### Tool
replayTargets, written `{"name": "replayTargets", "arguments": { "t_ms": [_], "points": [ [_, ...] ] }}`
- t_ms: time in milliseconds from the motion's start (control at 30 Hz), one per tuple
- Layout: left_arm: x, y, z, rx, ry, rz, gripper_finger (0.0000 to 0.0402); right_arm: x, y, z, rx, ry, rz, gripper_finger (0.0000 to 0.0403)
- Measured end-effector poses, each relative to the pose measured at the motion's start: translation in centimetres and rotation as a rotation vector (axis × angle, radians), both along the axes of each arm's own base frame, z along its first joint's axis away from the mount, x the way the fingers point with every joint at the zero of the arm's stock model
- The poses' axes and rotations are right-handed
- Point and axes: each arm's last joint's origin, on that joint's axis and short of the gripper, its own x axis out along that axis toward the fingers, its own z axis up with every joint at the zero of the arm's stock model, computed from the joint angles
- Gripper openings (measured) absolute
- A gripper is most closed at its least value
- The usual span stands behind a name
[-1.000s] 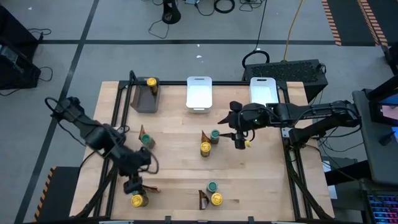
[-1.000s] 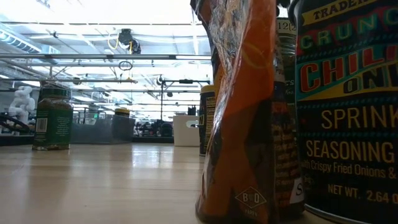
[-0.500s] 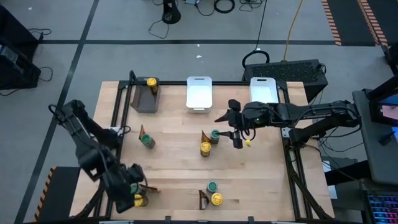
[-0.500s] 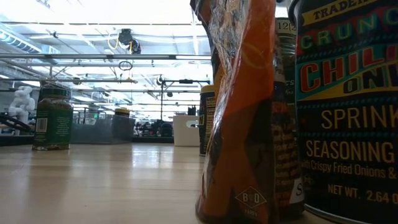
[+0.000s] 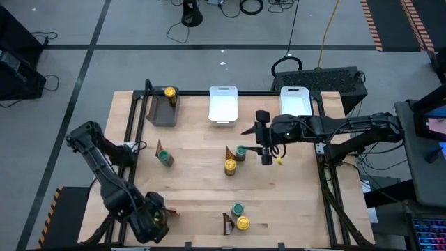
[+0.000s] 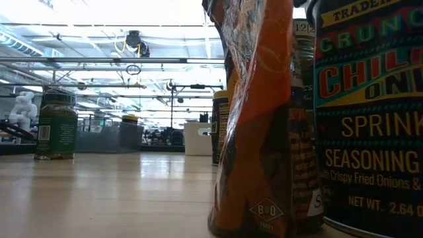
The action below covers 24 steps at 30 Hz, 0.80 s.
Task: Sort spices by type
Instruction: Put the bottom left yellow seasoning bottle into the black bin
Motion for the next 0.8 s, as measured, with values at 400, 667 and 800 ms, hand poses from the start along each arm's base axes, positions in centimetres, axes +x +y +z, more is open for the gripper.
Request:
{"name": "replayTargets", "arguments": {
  "t_ms": [400, 667, 800],
  "points": [
    [1.2, -1.5, -2.4, 0.037, 0.147, 0.296, 0.0301, -0.2, -0.6, -0.3, -0.092, 0.046, 0.029, 0.0219],
    [1.2, -1.8, -4.5, 0.168, 0.224, 0.283, 0.0301, -0.2, -1.1, -0.4, -0.084, 0.048, 0.01, 0.0219],
    [0.9, -1.4, -4.5, 0.222, 0.25, 0.282, 0.0301, -0.2, -1.0, -0.4, -0.1, 0.048, 0.022, 0.0219]
  ]
}}
